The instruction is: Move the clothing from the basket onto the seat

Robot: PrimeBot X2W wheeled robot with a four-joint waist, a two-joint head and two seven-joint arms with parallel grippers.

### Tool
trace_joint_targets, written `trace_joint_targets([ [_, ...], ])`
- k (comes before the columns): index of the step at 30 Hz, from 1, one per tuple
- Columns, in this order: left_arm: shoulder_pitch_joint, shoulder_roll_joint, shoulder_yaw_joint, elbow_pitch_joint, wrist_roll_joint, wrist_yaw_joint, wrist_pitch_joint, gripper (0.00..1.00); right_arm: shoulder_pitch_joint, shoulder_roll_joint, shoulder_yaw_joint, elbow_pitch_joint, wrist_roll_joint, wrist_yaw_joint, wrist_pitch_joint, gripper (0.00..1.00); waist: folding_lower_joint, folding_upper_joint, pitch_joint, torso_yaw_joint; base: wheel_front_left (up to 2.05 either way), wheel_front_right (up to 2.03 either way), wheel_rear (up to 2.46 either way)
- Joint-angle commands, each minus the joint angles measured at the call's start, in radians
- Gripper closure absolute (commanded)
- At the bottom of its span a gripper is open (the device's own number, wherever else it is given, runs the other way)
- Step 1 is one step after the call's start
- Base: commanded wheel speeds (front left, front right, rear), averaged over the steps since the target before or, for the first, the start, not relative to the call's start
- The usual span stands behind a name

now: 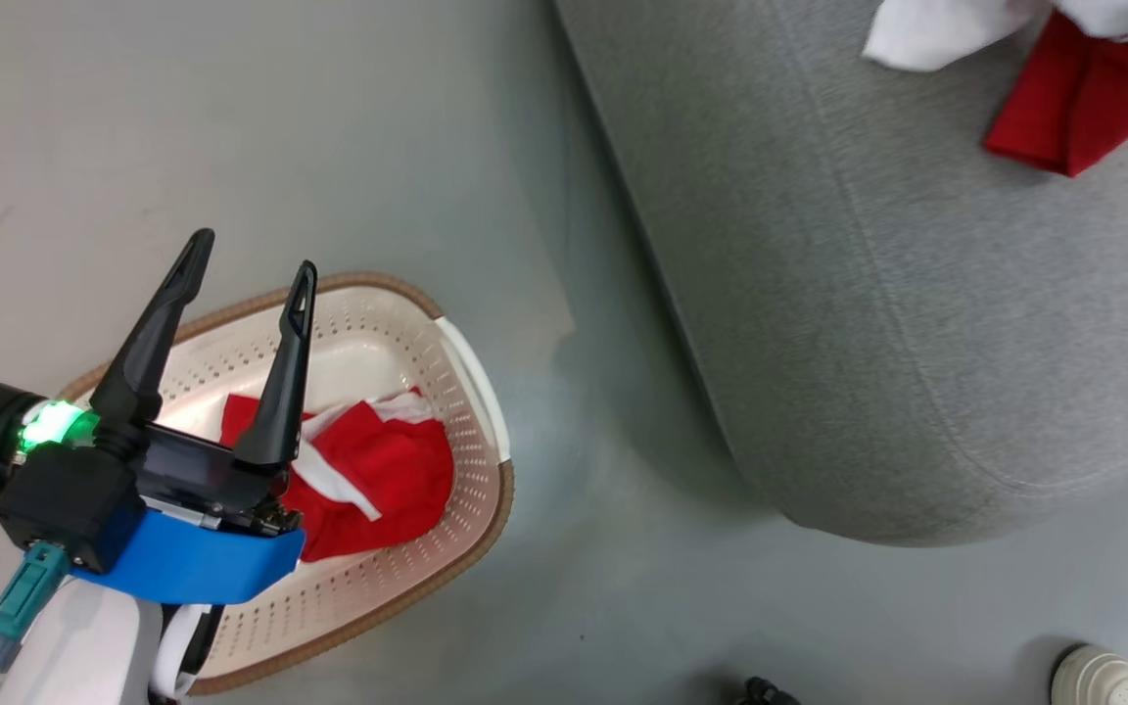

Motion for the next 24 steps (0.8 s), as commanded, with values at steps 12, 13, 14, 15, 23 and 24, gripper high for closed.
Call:
trace_joint_targets([
  [12,-0.015,0.031,-0.007,-0.115,0.019,0.013,0.052,0.00,-0.032,-0.024,-0.198,0.286,-0.020,0.000,-0.056,0.68,-0.0003,0.0000,0.118,0.072,0.00,0.00,0.00],
  [13,-0.019,0.029,-0.010,-0.116,0.018,0.013,0.053,0.00,-0.028,-0.021,-0.206,0.305,-0.023,0.000,-0.061,0.23,-0.0003,0.0000,0.117,0.073,0.00,0.00,0.00],
  [14,-0.022,0.027,-0.013,-0.116,0.017,0.013,0.053,0.00,-0.026,-0.019,-0.220,0.328,-0.025,0.000,-0.064,0.00,-0.0003,0.0000,0.116,0.074,0.00,0.00,0.00],
  [15,-0.024,0.025,-0.017,-0.114,0.016,0.013,0.053,0.00,-0.024,-0.017,-0.228,0.344,-0.028,0.000,-0.072,0.00,-0.0003,0.0000,0.114,0.076,0.00,0.00,0.00],
  [23,-0.027,-0.002,-0.026,-0.057,-0.014,0.015,0.021,0.00,0.007,-0.003,-0.232,0.424,-0.077,0.000,-0.142,0.00,-0.0003,0.0000,0.042,0.082,0.00,0.00,0.00],
  [24,-0.029,-0.010,-0.029,-0.044,-0.018,0.015,0.014,0.00,0.016,-0.003,-0.229,0.429,-0.085,0.000,-0.146,0.00,-0.0003,0.0000,0.026,0.085,0.00,0.00,0.00],
])
